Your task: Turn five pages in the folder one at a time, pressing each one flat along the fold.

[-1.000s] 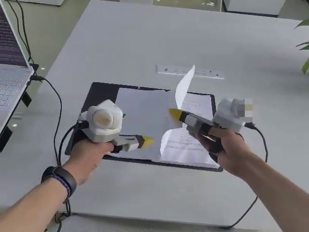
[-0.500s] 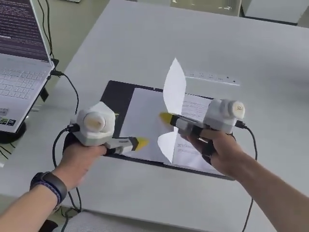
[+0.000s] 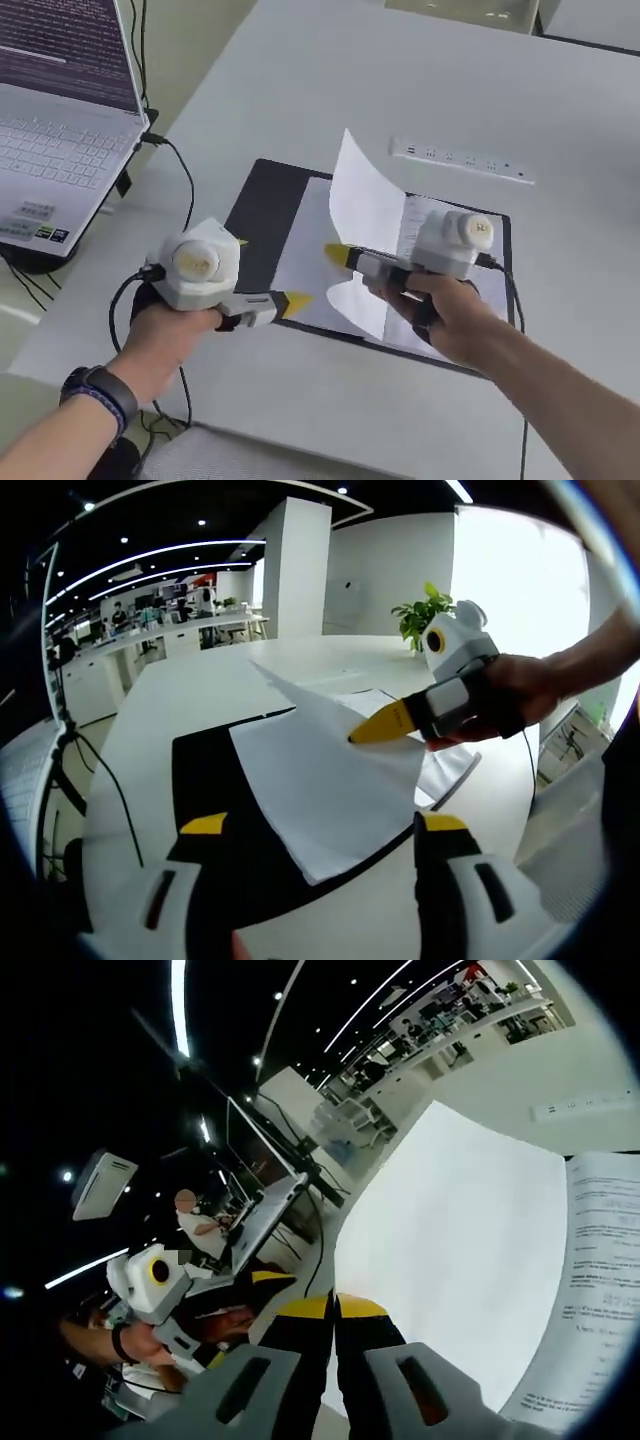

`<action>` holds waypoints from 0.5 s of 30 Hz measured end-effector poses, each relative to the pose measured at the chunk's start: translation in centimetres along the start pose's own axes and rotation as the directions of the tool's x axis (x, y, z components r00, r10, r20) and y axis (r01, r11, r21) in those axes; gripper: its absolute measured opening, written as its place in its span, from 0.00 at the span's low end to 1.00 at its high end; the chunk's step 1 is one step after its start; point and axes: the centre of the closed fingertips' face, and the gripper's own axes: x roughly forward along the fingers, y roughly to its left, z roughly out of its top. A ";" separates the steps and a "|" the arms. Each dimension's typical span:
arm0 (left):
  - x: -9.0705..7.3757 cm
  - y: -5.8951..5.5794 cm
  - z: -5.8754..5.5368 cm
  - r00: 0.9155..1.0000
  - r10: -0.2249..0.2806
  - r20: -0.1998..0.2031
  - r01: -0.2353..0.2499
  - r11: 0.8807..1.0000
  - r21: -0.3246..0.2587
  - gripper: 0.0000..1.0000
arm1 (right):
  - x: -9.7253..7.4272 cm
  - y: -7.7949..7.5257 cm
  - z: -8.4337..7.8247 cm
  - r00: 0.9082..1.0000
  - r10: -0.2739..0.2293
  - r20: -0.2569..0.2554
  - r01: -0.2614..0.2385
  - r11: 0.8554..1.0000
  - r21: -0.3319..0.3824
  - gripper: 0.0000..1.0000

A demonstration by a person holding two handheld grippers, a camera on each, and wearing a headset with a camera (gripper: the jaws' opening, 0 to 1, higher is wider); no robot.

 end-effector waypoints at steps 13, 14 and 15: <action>-0.3 0.2 -0.4 1.000 0.006 0.006 -0.006 1.000 -0.023 0.73 | 3.2 -1.8 -2.8 0.996 -0.026 -0.080 0.029 0.999 0.036 0.00; -0.3 0.2 -0.4 1.000 0.007 0.006 -0.007 1.000 -0.026 0.73 | 3.4 -1.9 -2.9 0.996 -0.030 -0.084 0.033 0.999 0.038 0.00; -0.4 0.2 -0.5 1.000 0.007 0.006 -0.007 1.000 -0.030 0.73 | 3.6 -2.1 -3.2 0.995 -0.033 -0.089 0.037 0.998 0.043 0.00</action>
